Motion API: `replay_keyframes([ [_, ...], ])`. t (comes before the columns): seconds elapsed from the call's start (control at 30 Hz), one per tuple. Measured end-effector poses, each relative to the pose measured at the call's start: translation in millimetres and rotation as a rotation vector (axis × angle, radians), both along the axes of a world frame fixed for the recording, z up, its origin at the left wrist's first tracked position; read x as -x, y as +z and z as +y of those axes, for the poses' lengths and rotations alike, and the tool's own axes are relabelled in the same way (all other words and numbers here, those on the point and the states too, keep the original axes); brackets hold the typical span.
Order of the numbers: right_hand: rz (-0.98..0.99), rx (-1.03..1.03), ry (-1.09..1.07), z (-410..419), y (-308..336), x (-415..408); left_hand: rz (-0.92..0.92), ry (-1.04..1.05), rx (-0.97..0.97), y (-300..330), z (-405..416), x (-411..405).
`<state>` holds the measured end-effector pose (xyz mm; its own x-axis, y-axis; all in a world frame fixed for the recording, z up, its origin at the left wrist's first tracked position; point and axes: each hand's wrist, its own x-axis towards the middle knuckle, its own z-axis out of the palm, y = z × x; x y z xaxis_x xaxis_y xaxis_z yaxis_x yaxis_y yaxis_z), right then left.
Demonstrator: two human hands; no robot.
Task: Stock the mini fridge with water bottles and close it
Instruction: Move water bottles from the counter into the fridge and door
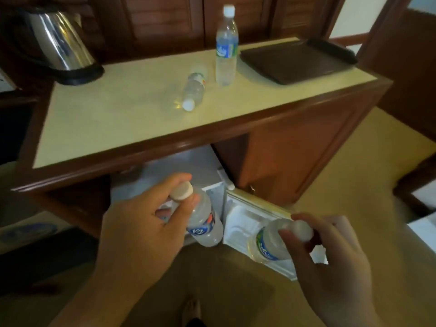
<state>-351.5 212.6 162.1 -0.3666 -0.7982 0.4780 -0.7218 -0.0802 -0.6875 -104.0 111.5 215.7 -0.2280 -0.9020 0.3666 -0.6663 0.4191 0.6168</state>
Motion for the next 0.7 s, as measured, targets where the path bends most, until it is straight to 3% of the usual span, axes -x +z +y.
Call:
replay_keyframes([
  [0.27,-0.034,-0.149,-0.269,75,-184,31,-0.057,-0.167,-0.343,-177,39,62],
  [0.47,-0.046,-0.248,-0.388,81,-315,50,-0.061,-0.173,-0.406,-322,47,94],
  [0.7,0.031,-0.261,-0.462,72,-414,72,-0.103,-0.175,-0.499,-419,42,106],
])
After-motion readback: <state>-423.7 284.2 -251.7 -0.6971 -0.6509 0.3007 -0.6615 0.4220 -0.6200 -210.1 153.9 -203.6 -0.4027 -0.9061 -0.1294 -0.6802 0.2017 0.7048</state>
